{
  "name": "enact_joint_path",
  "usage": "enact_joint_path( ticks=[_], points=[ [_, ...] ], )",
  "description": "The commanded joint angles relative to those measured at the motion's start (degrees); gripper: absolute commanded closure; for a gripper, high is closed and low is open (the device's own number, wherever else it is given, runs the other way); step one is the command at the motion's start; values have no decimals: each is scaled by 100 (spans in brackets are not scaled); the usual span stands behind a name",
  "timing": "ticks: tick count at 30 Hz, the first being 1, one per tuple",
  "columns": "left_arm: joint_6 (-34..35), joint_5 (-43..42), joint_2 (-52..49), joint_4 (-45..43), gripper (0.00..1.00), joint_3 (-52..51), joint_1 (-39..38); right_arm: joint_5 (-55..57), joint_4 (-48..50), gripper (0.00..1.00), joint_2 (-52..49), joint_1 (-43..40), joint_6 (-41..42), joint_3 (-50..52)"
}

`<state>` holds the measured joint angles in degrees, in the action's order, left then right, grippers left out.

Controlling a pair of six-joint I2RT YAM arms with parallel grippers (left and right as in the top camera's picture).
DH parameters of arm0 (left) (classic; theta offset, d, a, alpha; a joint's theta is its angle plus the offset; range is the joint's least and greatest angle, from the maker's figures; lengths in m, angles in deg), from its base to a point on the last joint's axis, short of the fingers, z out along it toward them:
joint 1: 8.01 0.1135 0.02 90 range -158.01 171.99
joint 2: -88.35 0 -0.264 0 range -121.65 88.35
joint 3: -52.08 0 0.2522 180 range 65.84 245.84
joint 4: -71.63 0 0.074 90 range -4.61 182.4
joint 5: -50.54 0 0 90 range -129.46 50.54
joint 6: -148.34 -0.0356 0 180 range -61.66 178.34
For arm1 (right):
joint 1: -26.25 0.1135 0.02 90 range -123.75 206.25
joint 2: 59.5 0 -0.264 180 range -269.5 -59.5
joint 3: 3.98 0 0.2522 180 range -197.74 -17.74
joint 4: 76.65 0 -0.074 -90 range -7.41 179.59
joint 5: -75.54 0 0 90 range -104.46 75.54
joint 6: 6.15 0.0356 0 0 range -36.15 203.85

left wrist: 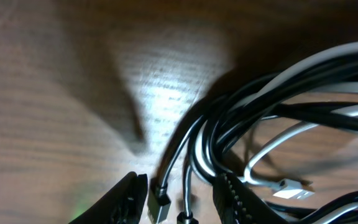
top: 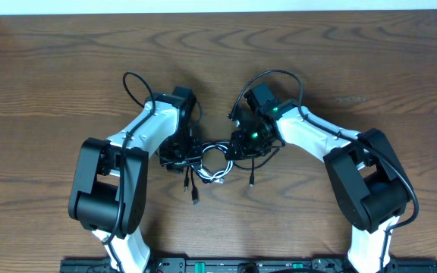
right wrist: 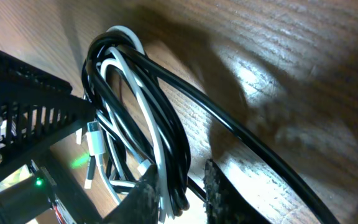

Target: Untangle cables

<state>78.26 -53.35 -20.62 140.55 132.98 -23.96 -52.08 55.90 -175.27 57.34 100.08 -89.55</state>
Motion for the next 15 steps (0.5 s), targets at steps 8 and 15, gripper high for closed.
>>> enact_joint_path(
  ticks=[8,15],
  points=[
    [96,90,-44,-240,92,-48,-9,0,9,76,-61,35,70,35],
    [96,94,-44,-442,91,-50,-11,-39,9,89,-59,26,68,28]
  ],
)
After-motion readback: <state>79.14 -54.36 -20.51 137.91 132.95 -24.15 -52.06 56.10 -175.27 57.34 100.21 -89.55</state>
